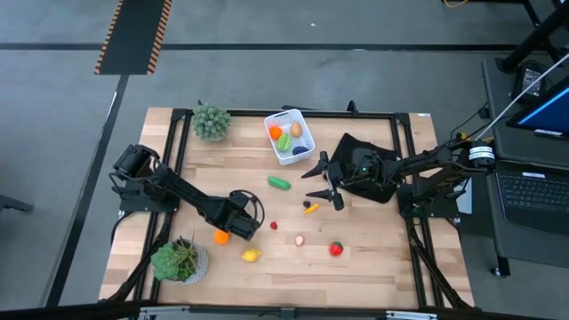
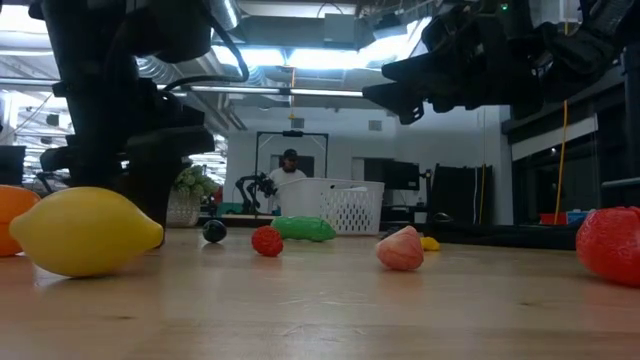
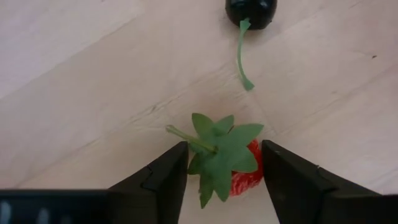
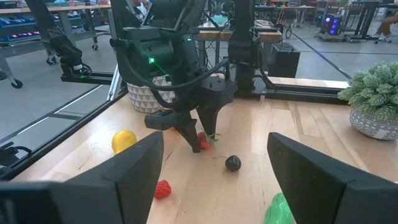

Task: Pick and placing Produce into tupperware
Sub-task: Put the top strawberry into the basket

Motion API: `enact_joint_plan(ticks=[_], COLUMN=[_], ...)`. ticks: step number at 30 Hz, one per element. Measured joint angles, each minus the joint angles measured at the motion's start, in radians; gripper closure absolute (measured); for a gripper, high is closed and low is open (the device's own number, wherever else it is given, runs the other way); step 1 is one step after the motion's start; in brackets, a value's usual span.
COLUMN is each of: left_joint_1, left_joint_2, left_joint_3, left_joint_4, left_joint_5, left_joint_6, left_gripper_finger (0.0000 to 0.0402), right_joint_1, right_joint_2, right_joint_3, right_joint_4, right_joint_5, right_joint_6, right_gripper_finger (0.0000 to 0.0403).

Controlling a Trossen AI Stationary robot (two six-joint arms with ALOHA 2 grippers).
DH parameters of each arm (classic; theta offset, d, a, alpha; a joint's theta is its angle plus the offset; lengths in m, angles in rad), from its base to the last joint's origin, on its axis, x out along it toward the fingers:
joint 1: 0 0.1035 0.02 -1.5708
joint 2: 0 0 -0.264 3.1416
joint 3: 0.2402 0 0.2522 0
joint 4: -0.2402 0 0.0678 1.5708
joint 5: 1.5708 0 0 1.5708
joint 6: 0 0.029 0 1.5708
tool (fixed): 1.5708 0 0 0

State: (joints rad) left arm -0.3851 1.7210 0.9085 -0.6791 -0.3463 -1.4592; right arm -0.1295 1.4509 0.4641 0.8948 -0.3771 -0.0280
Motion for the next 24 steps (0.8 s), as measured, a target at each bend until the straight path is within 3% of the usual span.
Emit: enact_joint_plan(ticks=[8,24], left_joint_1=[0.000,0.002], left_joint_2=[0.000,-0.054], left_joint_3=[0.000,-0.002], left_joint_4=[-0.002,-0.008], left_joint_5=[-0.011,-0.105], left_joint_6=[0.018,0.238], left_gripper_finger=[0.0267,0.0265], right_joint_1=[0.000,0.000], right_joint_2=[0.000,0.000], right_joint_3=[0.000,0.000], right_joint_4=[-0.004,-0.012], right_joint_5=[0.000,0.000], right_joint_6=[0.001,0.002], right_gripper_finger=[0.0114,0.0114])
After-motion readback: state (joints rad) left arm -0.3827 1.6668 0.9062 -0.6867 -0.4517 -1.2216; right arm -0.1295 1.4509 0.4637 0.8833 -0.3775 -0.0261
